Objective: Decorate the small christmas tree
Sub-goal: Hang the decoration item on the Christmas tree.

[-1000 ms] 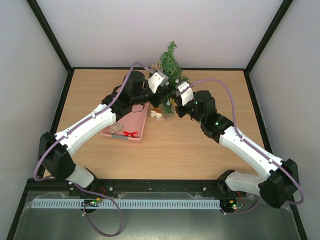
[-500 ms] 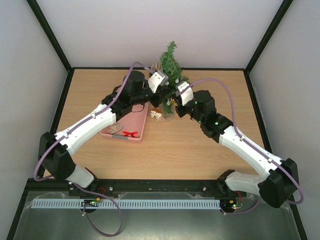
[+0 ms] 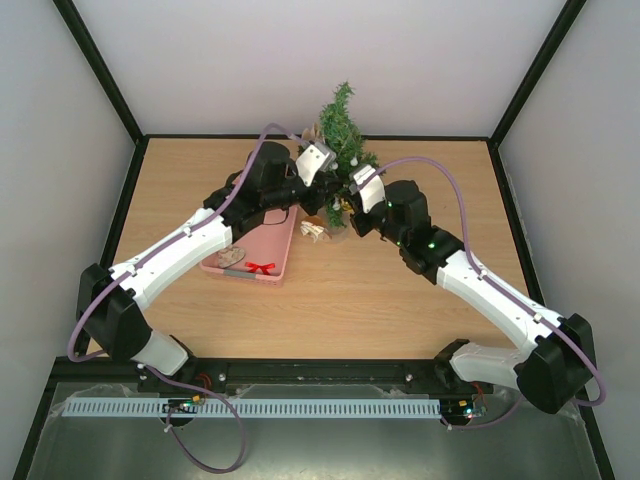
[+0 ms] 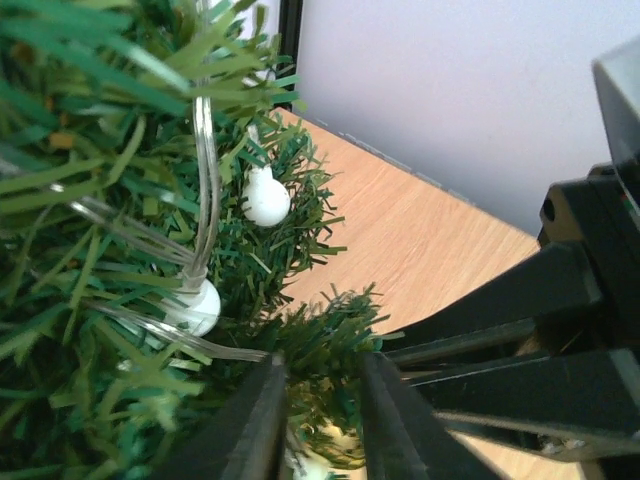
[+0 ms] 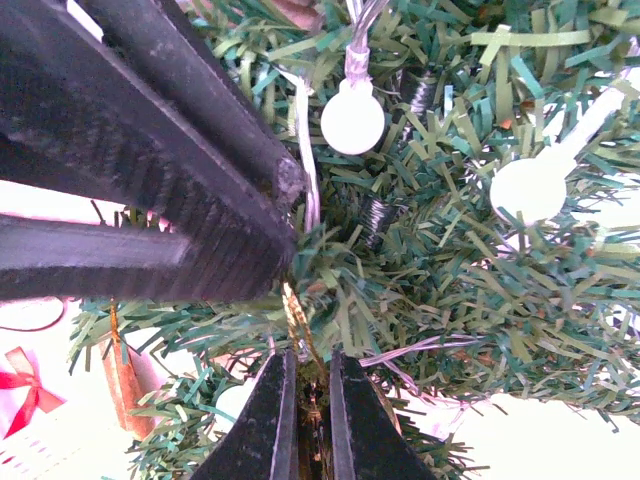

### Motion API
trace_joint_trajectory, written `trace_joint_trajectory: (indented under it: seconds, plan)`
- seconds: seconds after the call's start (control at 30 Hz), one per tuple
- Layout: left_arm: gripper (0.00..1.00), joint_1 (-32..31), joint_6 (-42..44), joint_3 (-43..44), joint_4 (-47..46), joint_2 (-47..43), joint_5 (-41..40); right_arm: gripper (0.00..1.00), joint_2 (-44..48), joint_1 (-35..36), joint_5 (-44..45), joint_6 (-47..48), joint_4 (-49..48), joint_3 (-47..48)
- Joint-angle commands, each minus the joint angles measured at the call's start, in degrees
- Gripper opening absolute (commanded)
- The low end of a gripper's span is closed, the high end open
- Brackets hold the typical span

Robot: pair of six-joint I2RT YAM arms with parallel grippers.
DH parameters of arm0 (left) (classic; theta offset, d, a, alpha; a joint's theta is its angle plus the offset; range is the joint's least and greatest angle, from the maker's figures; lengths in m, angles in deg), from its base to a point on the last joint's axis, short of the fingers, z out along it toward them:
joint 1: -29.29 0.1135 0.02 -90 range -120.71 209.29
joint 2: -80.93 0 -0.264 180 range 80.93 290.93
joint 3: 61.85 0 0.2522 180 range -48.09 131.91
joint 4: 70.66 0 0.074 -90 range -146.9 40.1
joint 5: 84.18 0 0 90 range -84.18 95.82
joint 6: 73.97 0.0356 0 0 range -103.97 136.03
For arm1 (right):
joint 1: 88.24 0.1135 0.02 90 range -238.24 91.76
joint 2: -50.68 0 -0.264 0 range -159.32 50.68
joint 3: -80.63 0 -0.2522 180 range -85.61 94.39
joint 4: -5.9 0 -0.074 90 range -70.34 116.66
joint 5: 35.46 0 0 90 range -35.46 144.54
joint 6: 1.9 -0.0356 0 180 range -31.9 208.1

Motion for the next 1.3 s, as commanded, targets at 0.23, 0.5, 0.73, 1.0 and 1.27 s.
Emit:
trace_joint_trajectory:
  seconds: [0.23,0.5,0.73,1.0,1.27]
  plan:
    - [0.42,0.31,-9.17,-6.99,-7.33,-7.89,1.51,0.02,3.37,-0.25,-2.57,0.53,0.08,1.53]
    - [0.43,0.31,-14.90,-11.47,-12.60,-11.82,2.02,0.02,4.61,-0.24,-4.27,-0.58,-0.87,0.56]
    - [0.40,0.31,-20.49,-14.80,-19.71,-11.84,5.13,0.02,5.08,-0.24,-4.88,-1.19,-1.16,0.47]
    - [0.33,0.31,-18.64,-13.76,-22.18,-8.66,6.65,0.02,6.68,-0.24,-9.06,-2.86,-3.13,-0.83]
    - [0.32,0.31,-17.08,-11.61,-22.65,-6.37,7.63,0.02,7.00,-0.26,-9.76,-2.84,-3.02,-1.03]
